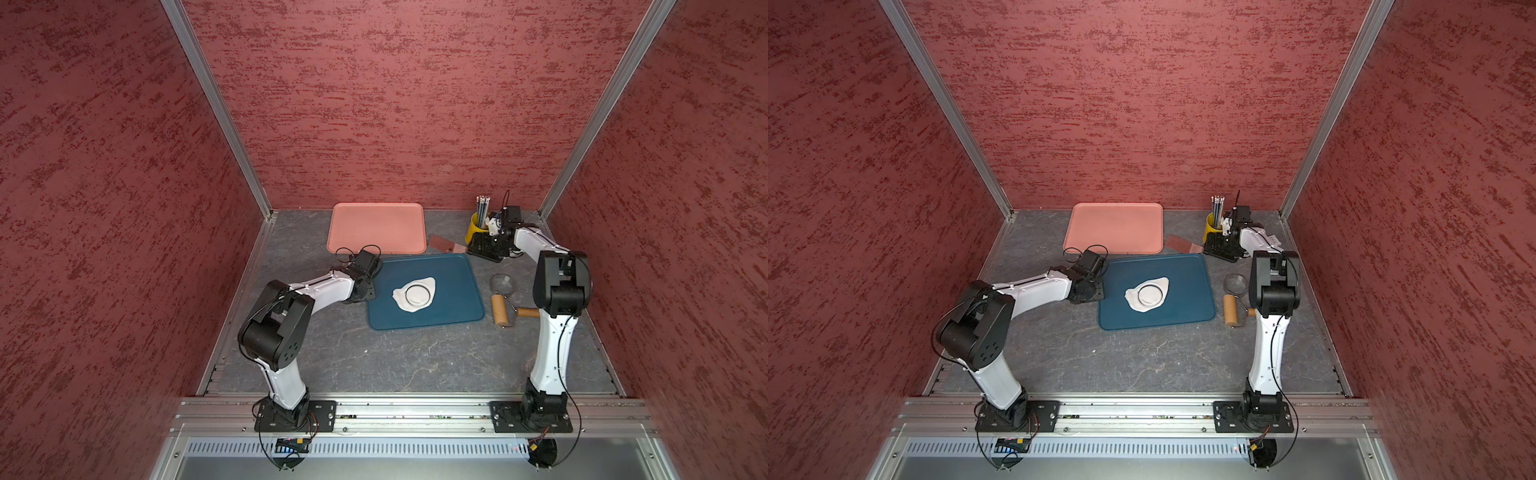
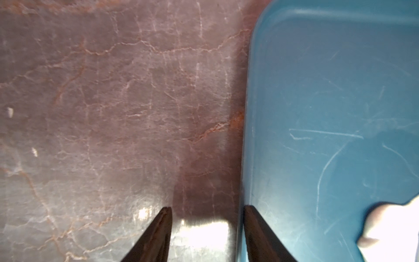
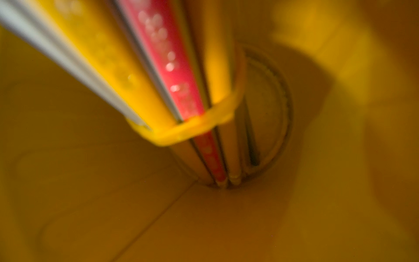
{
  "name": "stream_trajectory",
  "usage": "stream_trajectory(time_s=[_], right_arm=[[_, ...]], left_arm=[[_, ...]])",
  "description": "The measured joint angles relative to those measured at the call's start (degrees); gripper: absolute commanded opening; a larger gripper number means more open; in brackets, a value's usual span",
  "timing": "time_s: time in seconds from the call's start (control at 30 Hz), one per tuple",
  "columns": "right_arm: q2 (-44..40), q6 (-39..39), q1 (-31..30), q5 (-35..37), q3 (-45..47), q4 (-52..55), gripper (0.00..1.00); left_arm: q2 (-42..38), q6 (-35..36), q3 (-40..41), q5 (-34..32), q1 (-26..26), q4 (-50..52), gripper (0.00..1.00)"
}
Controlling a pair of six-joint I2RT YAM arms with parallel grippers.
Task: Roll out the dumpling wrappers from the dough
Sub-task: Adjust the spatula at the center of the board.
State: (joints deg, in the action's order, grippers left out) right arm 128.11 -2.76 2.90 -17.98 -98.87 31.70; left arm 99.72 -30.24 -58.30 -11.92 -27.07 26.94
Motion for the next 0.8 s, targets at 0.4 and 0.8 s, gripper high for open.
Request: stream_trajectory(time_s=[0.4,0.8], right_arm=[[-4.57,-1.27,-0.09,-3.13,5.44,2.43,0.93],[-12.66,-2.62,-4.28,7.39,15.39,4.85,0.80]], left_arm=[[-3.56,0.02,0.48,0.24,0.44,-0.42,0.54],[-8.44,-1.05,2.69,0.52,0.44,-1.57,0.54]])
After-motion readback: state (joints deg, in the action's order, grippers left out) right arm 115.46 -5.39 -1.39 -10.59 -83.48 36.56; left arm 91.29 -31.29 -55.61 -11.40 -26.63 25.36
